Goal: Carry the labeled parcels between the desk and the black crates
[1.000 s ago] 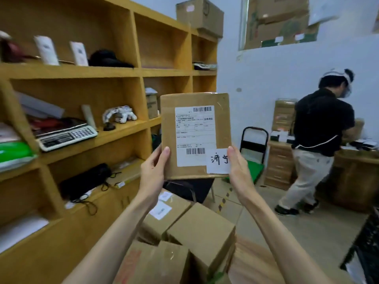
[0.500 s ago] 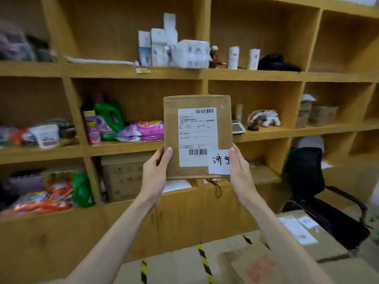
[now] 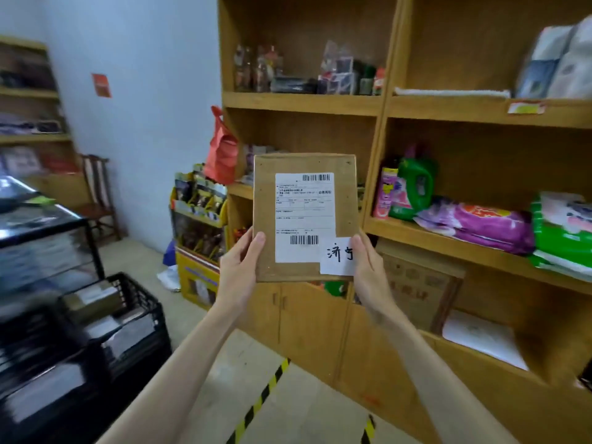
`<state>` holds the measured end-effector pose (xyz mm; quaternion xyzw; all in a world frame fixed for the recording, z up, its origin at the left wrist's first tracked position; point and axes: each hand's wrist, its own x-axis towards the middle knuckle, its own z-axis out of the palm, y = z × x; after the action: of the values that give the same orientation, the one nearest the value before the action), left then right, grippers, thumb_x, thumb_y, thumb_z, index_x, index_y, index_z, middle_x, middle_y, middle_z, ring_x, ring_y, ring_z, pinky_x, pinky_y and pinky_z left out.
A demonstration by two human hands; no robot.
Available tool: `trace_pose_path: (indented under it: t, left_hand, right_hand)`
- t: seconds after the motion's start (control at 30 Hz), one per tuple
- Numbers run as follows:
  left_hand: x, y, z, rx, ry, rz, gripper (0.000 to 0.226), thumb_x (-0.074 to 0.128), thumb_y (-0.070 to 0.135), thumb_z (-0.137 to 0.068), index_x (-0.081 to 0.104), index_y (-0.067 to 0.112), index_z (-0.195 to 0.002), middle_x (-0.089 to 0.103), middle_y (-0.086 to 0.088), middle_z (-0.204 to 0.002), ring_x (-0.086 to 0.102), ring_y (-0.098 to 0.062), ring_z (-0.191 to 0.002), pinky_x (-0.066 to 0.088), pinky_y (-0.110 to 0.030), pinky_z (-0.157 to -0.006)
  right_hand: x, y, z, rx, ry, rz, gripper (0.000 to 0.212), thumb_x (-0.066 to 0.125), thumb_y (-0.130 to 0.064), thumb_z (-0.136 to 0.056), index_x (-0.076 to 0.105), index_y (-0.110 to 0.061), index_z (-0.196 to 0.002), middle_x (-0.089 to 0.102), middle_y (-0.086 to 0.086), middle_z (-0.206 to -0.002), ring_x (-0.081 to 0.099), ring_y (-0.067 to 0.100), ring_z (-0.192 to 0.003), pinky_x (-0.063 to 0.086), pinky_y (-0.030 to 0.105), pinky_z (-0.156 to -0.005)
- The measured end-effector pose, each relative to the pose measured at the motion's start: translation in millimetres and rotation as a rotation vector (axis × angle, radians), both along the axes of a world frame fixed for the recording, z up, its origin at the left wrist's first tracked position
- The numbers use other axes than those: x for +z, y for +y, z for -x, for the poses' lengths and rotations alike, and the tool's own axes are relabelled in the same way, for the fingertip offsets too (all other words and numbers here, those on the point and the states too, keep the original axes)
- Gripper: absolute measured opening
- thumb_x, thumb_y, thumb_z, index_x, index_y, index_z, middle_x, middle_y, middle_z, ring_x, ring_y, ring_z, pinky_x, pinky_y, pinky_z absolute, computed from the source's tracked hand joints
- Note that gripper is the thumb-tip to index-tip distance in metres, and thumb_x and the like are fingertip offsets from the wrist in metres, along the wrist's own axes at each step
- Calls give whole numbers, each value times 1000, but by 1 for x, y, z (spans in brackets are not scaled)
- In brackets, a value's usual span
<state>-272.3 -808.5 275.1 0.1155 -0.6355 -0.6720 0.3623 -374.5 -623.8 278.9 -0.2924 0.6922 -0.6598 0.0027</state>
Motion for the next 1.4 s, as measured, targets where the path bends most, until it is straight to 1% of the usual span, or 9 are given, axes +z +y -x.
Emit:
trace_pose_path:
  t: [0.17,0.27,0.4,0.5,0.6,0.73,0.9,1.17,1.4]
  left_hand:
    - [-10,-79,-35,228,-2,-39,32,56,34,-103,68,20,-130,76,4,-117,72,-13,-104,58,-22,-81]
    - [-5,-119,-55,376,19,-21,19,53,25,-105,71,30,-112,78,12,-100,73,-5,-91,56,-15,-74]
    - [5,-170,-66,521,4,-15,25,51,25,-106,67,24,-125,78,13,-102,74,-4,-90,58,-17,-73]
    - [8,-203,-64,611,2,-11,27,52,26,-105,67,24,-128,78,9,-107,74,-6,-91,59,-20,-75]
    - [5,-231,-56,682,-3,4,26,52,25,-106,67,26,-127,78,14,-102,73,-1,-88,57,-15,-70]
    - [-2,-263,-46,748,3,6,27,53,23,-105,66,24,-128,78,13,-101,74,-4,-88,57,-16,-68]
    - [-10,-301,-33,793,-17,11,25,51,26,-105,66,26,-126,78,14,-97,75,-6,-88,57,-17,-67]
    - [-24,-387,-18,834,-11,-23,24,53,24,-105,66,28,-124,78,13,-98,74,-4,-88,57,-16,-67]
    - [-32,-483,-6,807,5,-56,24,52,25,-104,62,34,-124,77,22,-93,72,4,-86,56,-15,-68]
  right_hand:
    - [-6,-112,7,216,-2,-6,40,30,-39,-108,30,-36,-148,39,-38,-126,38,-26,-112,27,-11,-79]
    - [-9,-184,14,361,24,9,41,34,-39,-108,42,-31,-147,51,-30,-133,44,-22,-120,34,3,-98]
    - [-6,-270,24,519,16,42,54,37,-50,-105,44,-22,-150,48,-10,-150,40,3,-140,31,29,-117]
    - [-1,-319,35,612,34,41,43,33,-39,-109,46,-23,-147,49,-23,-141,41,-19,-127,32,13,-108]
    - [-1,-360,46,707,8,43,44,32,-40,-109,43,-26,-149,45,-22,-146,39,-13,-132,29,19,-115]
    - [-17,-412,62,779,6,60,33,30,-34,-110,48,-29,-138,56,-24,-130,49,-20,-117,37,6,-100]
    - [-41,-477,80,818,-15,2,68,35,-78,-90,44,-40,-146,53,-7,-147,46,17,-139,34,53,-117]
    - [-46,-557,91,830,-25,15,46,32,-46,-108,47,-27,-147,57,-8,-142,49,9,-135,36,46,-117]
    - [-45,-644,99,845,-51,-34,42,31,-45,-108,49,-29,-143,62,-9,-134,57,4,-125,43,42,-112]
